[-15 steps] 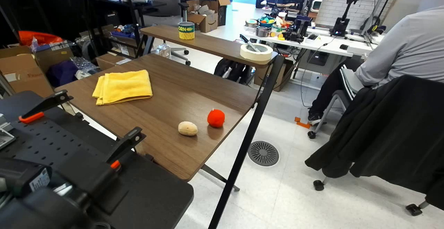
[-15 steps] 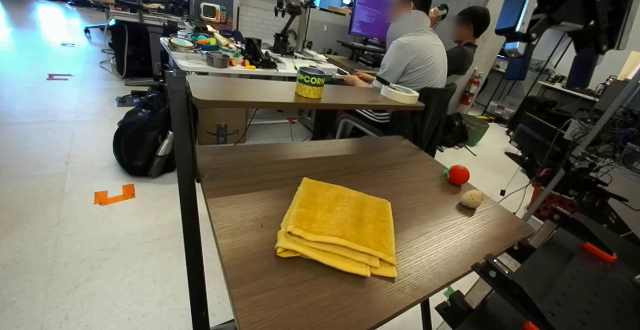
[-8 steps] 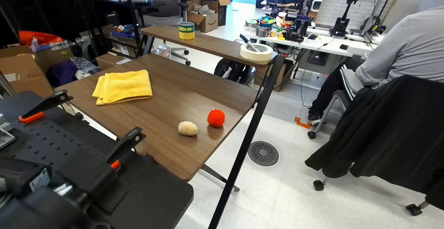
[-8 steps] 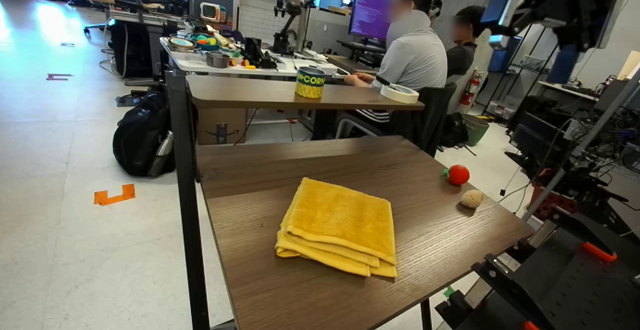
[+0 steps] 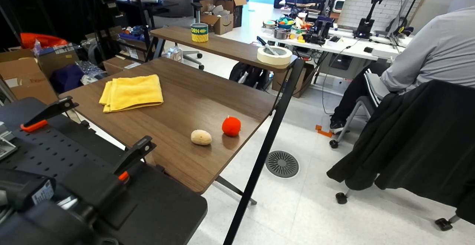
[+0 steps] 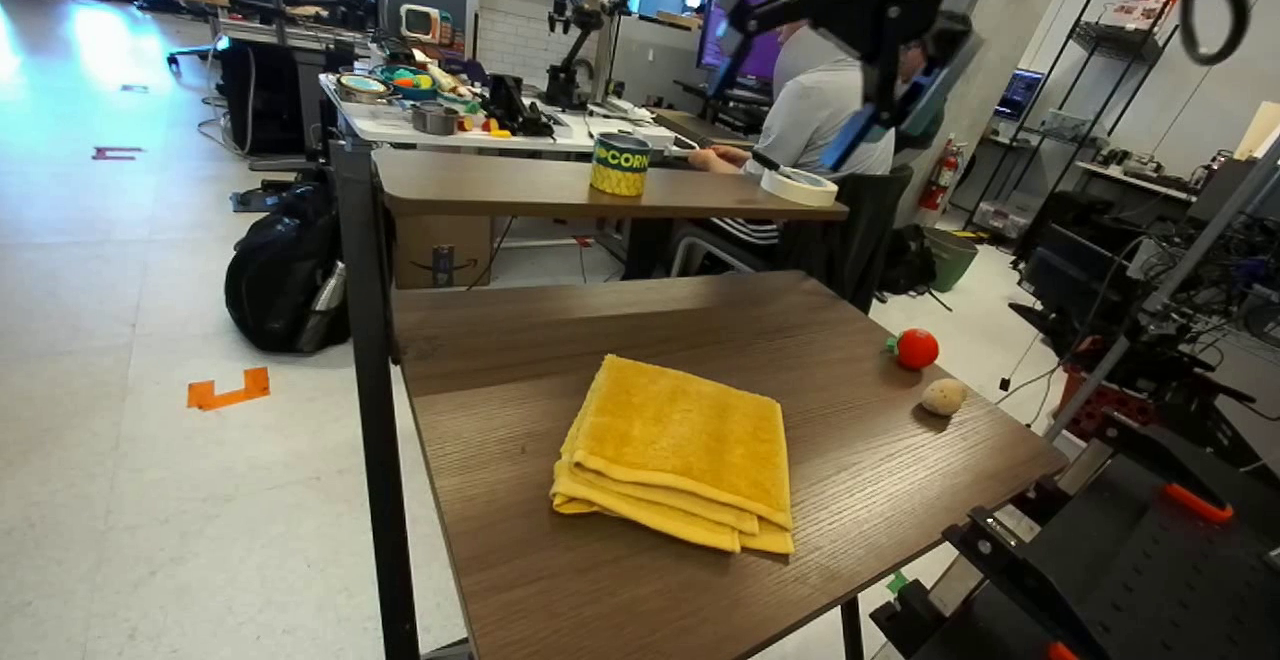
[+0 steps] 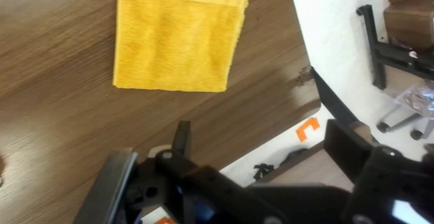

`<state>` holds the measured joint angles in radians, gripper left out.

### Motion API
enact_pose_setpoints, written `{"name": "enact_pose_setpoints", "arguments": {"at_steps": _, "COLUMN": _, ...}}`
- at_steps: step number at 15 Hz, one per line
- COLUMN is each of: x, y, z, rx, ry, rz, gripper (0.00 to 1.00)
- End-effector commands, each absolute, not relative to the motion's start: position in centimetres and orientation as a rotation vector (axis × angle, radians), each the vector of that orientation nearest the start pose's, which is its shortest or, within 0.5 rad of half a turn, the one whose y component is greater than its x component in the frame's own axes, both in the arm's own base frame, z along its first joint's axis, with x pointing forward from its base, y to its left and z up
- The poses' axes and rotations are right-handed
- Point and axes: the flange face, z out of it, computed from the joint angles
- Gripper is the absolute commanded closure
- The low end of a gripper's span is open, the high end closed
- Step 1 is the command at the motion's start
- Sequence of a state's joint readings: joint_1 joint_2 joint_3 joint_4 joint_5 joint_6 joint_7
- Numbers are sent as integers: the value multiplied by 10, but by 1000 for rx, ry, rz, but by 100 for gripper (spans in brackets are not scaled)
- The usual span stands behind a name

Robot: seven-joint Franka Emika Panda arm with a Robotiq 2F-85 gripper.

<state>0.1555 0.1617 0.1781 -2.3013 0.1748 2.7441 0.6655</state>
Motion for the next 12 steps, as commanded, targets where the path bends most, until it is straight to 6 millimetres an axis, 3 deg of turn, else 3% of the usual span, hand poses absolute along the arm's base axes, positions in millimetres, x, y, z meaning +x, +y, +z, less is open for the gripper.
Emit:
{"name": "enact_pose_setpoints", "arguments": {"at_steps": 1, "x": 558, "y": 204, "z": 256, "rx": -2751, "ry": 783, "rz": -321, "gripper": 0}}
{"name": "enact_pose_setpoints", "arguments": {"at_steps": 4, "x": 580, "y": 203, "z": 217, "rx": -2793, "ry": 909, "rz": -252, "gripper": 0}}
{"name": "enact_pose_setpoints", "arguments": {"at_steps": 5, "x": 556, "y": 201, "z": 233, "rx": -2777, "ry": 845, "rz": -255, "gripper": 0}}
{"name": "enact_pose_setpoints", "arguments": {"at_steps": 8, "x": 574, "y": 197, "z": 208, "rx": -2788, "ry": 891, "rz": -253, "gripper": 0}}
{"name": "enact_pose_setpoints", "arguments": {"at_steps": 11, "x": 575, "y": 198, "z": 206, "rx": -2791, "ry": 897, "rz": -251, "gripper": 0}}
{"name": "enact_pose_setpoints", "arguments": {"at_steps": 12, "x": 574, "y": 199, "z": 197, "rx": -2802, "ry": 907, "rz": -238, "gripper": 0}}
